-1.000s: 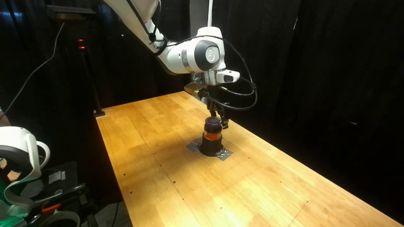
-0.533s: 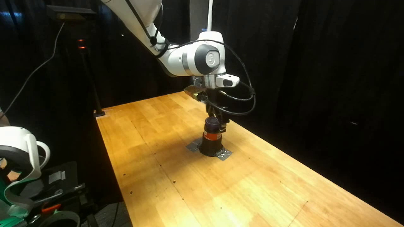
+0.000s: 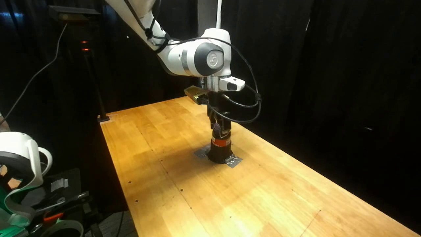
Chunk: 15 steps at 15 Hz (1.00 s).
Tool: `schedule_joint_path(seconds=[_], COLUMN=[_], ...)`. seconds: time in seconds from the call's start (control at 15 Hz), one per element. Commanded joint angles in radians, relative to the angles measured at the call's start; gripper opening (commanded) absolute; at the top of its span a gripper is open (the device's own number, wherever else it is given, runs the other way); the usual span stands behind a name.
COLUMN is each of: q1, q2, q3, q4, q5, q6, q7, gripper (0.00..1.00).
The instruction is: Put the rubber band around the cup
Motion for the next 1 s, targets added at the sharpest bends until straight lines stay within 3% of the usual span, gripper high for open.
schedule_joint_path(seconds=[0.0,0.2,0.27,0.33,0.67,0.87,0.93], q1=[-0.018,-0.021,-0.018,-0.013,0.022,0.089,0.124], q2=[-0.102,-0.128,-0.139,-0.149,-0.248,-0.328,-0.35], q3=[0.01,0.014,0.011,0.007,-0.014,-0.076,-0.113], q4=[-0.153,-0.22,-0.243,-0.265,-0.435,-0.569,-0.606], q5=[0.04,0.048,0.045,0.04,0.001,-0.127,-0.208], q6=[0.043,0.085,0.11,0.137,0.37,0.548,0.606], q7=[-0.027,-0.033,-0.024,-0.011,0.055,0.178,0.255], gripper=[1.0,1.0,0.75,0.74,0.35,0.11,0.09])
